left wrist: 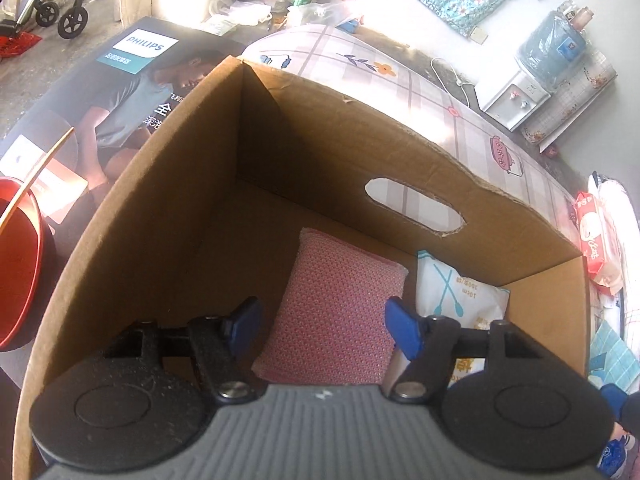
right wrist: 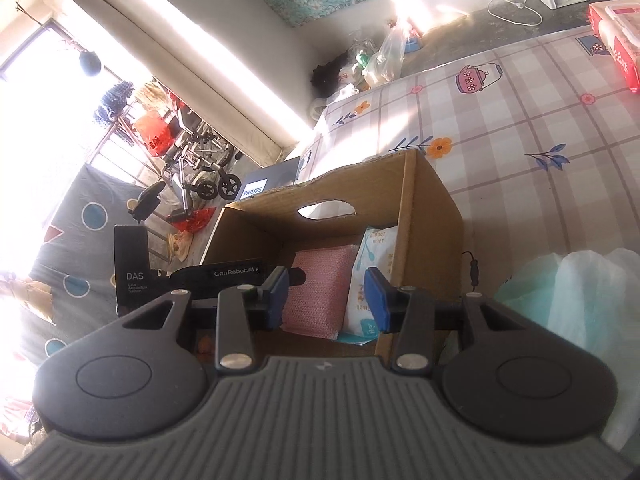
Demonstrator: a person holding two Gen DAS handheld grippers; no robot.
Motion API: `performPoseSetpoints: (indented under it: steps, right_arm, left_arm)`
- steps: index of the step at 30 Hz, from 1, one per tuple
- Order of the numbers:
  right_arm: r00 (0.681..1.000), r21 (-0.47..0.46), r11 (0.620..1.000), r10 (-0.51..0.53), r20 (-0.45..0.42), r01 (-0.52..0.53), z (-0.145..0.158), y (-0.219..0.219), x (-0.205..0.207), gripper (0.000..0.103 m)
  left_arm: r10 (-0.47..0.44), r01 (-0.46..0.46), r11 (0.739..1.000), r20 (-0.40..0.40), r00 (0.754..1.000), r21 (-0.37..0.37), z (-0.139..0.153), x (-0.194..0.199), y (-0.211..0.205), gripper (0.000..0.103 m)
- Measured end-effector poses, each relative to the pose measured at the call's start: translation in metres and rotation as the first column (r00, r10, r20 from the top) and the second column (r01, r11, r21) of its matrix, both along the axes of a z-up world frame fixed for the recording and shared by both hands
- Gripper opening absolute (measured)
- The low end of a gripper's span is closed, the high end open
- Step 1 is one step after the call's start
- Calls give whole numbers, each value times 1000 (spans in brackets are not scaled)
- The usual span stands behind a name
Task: Organize soft objects
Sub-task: 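Move the right tool back toward the blue box in the pile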
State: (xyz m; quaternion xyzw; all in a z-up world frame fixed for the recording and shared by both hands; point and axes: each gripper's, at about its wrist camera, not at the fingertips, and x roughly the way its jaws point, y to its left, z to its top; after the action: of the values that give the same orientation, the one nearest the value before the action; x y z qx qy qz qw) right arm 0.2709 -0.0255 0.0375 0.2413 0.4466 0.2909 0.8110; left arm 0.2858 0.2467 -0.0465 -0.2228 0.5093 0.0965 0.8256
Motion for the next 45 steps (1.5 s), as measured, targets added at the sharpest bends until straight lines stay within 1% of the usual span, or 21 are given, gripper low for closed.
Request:
performPoseSetpoints:
  steps: [3,7,10,12,14,16,19,21,22,23,24,26,27,29,30,33,35,37,40,42,45]
  right_arm:
    - [999,21,999,-24,22,24,6,-22,-11,42]
    - [995,32,997,-72,64,70,18,-64,-30,42]
    - [988,27,992,-124,87,122,23,-98,-41,42]
    - [980,12,985,-170,100,170,25,-124,-46,43]
    - [971,-2,975,-220,94,221,23,-152,-48,43]
    - [965,-5,968,-250,76,251,18,-175,-49,44]
    - [963,-18,962,-270,22,271,7,-206,-44,47]
    - [960,-14,961,-278,-28,277,-4,-224,-36,49]
    - [960,-10,962,-272,-61,272,-10,-230,-30,50]
    - [954,-5,958,-284,-95,285,-17,-237,-24,50]
    - [951,-3,958,-286,-120,288,-22,-242,-19,51]
    - [951,5,964,-260,-168,265,-33,-250,-5,52]
    - [945,7,963,-263,-195,269,-37,-251,2,52]
    - [946,2,972,-229,-231,236,-45,-252,21,54]
    - [942,5,973,-223,-250,232,-50,-254,30,55]
    - [927,-2,978,-197,-321,207,-68,-257,57,58]
    - [903,-9,980,-187,-388,199,-84,-259,73,58]
    - [887,-19,985,-164,-431,173,-98,-258,84,58]
    - [885,-2,992,-116,-452,129,-110,-256,102,59]
    - [875,19,994,-82,-476,104,-115,-253,113,65]
    - [858,-9,998,-65,-509,70,-124,-244,126,67]
  left_arm:
    - [-4,2,999,57,998,37,22,-17,-8,70]
    - [-79,77,997,136,988,20,52,-43,-34,70]
    - [-179,177,984,190,965,29,75,-50,-65,70]
    - [-280,277,960,225,933,45,89,-56,-97,70]
    - [-366,368,929,244,898,41,98,-57,-125,70]
    - [-452,461,887,253,855,28,103,-59,-159,70]
    - [-572,589,808,243,784,2,100,-59,-215,68]
    - [-624,641,767,225,748,-4,94,-53,-245,66]
    - [-641,658,753,216,737,-10,91,-51,-258,65]
    - [-665,683,730,204,718,-22,86,-50,-273,61]
    - [-683,700,714,193,705,-32,83,-48,-285,58]
    - [-717,732,680,169,676,-45,73,-40,-310,57]
    - [-726,739,673,152,671,-45,69,-36,-320,53]
    - [-744,752,658,111,658,-47,57,-27,-337,49]
    - [-748,754,655,98,657,-51,53,-24,-343,46]
    - [-755,754,652,31,656,-79,36,-6,-361,43]
    - [-744,741,666,-12,668,-79,25,5,-366,41]
    - [-742,739,670,-40,669,-73,17,13,-371,41]
    - [-736,732,677,-84,671,-83,6,23,-375,41]
    - [-731,727,681,-115,672,-83,-2,29,-378,41]
    - [-721,719,692,-142,679,-74,-10,37,-380,41]
